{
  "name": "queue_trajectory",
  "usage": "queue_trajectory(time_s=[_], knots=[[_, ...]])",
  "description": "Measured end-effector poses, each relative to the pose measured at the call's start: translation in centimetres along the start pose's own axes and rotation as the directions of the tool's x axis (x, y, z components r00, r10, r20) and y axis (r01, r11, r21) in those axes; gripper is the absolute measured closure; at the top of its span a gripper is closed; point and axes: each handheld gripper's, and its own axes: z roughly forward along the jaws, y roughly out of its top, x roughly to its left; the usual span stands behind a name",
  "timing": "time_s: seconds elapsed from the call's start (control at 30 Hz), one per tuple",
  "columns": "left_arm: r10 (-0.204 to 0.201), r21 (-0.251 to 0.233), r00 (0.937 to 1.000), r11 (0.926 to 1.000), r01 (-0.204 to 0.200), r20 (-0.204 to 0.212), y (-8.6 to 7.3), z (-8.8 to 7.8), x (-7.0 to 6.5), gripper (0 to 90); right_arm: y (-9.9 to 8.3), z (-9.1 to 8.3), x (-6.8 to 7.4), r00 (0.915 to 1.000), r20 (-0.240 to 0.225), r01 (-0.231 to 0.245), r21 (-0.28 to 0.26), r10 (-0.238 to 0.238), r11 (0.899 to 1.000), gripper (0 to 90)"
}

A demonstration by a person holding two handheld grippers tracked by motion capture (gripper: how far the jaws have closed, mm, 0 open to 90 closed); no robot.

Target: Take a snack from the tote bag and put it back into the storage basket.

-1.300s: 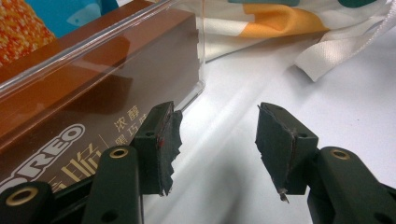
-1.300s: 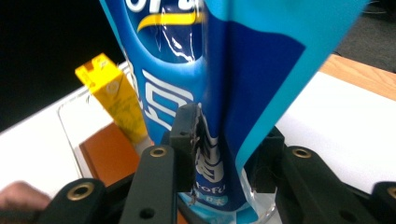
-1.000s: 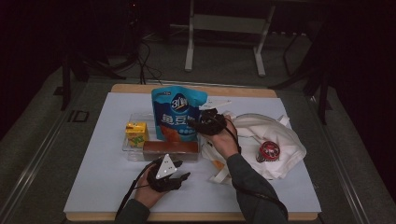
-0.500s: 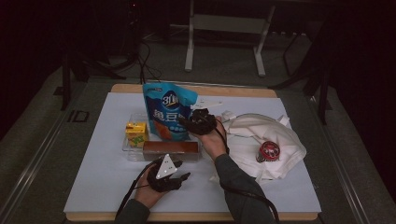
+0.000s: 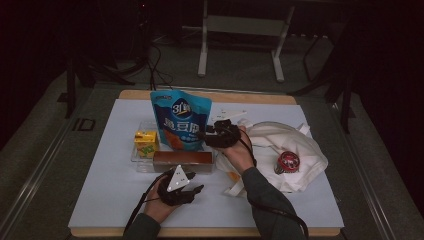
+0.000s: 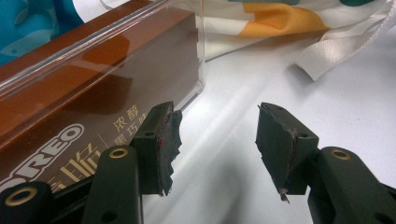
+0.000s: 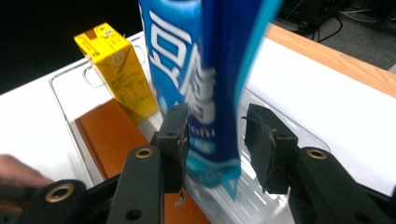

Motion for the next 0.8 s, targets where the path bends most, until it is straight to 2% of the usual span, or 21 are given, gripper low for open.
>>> queue_trajectory(time_s=[0.07,0.17,0.3,0.33,0.6,0.8], knots=[[0.0,0.0,1.0,1.0,0.0,0.0,0.0,0.0,0.0,47.4,-0.3,-0.2,-0.3,1.0,0.002,0.002,0.014,-0.002,1.0,62.1],[0.001,0.001,1.0,1.0,-0.001,0.0,0.0,0.0,0.0,47.4,-0.7,0.0,-0.4,0.9998,0.012,0.013,0.046,-0.014,0.999,70.9],[0.001,0.001,1.0,1.0,-0.001,0.001,0.0,0.0,0.0,47.4,-0.8,0.8,-0.3,0.9959,0.07,0.049,0.11,-0.057,0.993,87.6],[0.002,0.001,1.0,1.0,-0.002,0.001,0.0,0.0,0.0,47.4,-0.7,1.0,-0.2,0.9937,0.087,0.059,0.124,-0.07,0.991,89.5],[0.004,0.002,1.0,1.0,-0.004,0.001,0.0,0.0,0.0,47.5,-0.2,2.0,-0.3,0.988,0.147,0.03,0.125,-0.048,0.992,90.0],[0.004,0.003,1.0,1.0,-0.004,0.002,0.0,0.0,0.0,47.5,0.5,3.1,0.1,0.9868,0.154,0.03,0.135,-0.051,0.99,90.0]])
